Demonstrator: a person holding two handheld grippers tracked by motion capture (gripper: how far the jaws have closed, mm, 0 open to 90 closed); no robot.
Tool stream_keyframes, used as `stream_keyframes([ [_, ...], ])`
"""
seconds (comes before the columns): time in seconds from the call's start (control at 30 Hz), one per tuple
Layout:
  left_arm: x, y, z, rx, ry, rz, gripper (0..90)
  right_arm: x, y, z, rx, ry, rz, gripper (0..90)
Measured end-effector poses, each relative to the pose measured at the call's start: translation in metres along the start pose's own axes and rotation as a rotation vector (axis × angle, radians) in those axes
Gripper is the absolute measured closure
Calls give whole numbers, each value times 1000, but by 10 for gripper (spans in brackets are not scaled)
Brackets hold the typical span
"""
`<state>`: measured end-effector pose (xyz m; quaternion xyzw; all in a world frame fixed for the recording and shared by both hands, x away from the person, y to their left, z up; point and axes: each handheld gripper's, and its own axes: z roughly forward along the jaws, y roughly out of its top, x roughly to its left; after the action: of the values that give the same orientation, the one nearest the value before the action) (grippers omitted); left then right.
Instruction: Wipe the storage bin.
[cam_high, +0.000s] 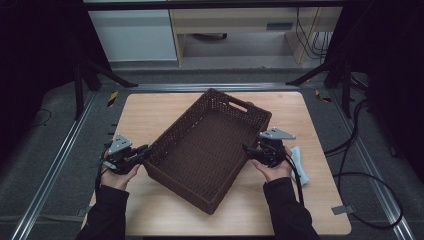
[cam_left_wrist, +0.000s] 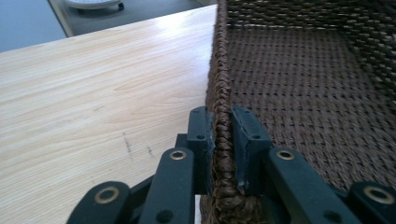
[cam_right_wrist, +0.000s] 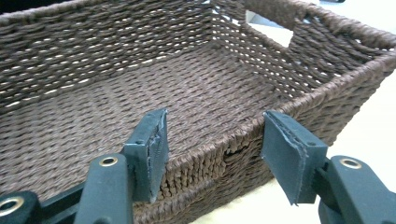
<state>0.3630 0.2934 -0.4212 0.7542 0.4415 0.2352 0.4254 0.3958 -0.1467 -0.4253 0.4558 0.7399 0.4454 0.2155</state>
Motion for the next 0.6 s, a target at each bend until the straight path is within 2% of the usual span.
stream_keyframes([
  [0.07,3,1,2,5,2,-4,781,1,0,-3,2,7,0,406],
  [0.17,7,5,7,11,19,-11,784,2,4,-4,14,21,-27,406],
  [0.23,10,6,10,7,25,-10,781,1,4,-4,-1,24,-27,414],
  [0.3,11,6,11,4,30,-14,770,-1,5,-3,-23,-13,-33,400],
  [0.4,11,5,8,0,30,-13,743,-6,3,1,-26,-33,-23,379],
  [0.47,11,4,2,-11,10,-14,726,-8,2,2,-29,-24,-11,387],
  [0.6,12,1,-4,-15,8,-23,733,-8,2,0,-15,-6,6,409],
])
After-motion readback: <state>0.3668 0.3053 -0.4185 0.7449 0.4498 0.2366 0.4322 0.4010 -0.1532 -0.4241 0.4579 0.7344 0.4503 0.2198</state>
